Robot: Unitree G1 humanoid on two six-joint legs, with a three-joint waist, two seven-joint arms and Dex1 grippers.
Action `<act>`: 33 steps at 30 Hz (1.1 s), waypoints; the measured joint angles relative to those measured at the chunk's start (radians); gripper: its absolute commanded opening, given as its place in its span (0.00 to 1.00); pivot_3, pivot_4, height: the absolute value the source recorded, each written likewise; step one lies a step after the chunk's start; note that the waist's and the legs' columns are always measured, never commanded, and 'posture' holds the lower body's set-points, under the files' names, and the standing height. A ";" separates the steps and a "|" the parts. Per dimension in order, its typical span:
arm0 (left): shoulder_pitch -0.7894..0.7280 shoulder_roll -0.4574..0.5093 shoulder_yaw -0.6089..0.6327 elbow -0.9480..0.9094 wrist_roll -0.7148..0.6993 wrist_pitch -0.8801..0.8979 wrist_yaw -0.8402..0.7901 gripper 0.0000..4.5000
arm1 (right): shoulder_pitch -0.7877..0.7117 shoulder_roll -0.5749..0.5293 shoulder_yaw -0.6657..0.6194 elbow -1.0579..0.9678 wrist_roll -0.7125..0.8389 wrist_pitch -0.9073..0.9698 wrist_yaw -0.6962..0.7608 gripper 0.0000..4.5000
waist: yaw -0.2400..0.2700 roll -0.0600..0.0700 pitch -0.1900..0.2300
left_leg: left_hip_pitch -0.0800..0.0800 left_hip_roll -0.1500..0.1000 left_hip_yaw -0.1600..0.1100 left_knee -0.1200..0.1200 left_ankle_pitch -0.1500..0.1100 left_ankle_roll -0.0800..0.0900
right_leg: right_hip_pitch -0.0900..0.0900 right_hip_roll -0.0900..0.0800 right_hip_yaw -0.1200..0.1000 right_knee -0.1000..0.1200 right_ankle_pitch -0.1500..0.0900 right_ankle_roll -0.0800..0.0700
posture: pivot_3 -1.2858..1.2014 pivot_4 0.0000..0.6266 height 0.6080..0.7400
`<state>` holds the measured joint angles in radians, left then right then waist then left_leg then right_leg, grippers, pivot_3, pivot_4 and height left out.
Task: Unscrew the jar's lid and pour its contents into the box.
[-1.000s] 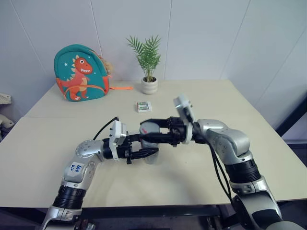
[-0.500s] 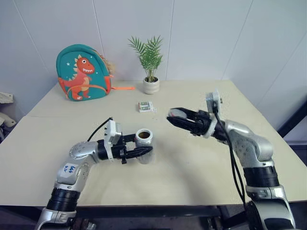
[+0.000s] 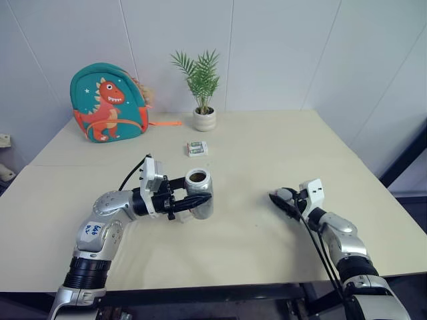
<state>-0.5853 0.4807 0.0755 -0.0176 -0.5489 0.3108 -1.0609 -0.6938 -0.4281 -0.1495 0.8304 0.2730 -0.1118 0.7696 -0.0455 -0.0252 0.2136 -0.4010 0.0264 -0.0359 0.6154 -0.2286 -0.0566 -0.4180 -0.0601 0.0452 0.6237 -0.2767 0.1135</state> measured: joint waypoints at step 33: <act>0.008 0.218 0.184 0.017 0.117 0.079 0.347 0.49 | 0.145 -0.332 0.052 -1.092 0.335 0.529 0.378 1.00 | 0.019 0.000 0.000 | -0.001 0.000 0.000 0.000 0.000 0.000 | 0.000 0.000 0.000 -0.002 0.000 0.000 | 0.52 0.24 1.00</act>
<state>-0.5769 0.6989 0.2590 -0.0001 -0.4323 0.3902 -0.7142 -0.5491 -0.7600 -0.0979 -0.2616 0.6079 0.4170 1.1472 -0.0266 -0.0252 0.2138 -0.4018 0.0265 -0.0356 0.6156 -0.2289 -0.0568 -0.4181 -0.0605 0.0454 0.6217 -0.2765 0.1140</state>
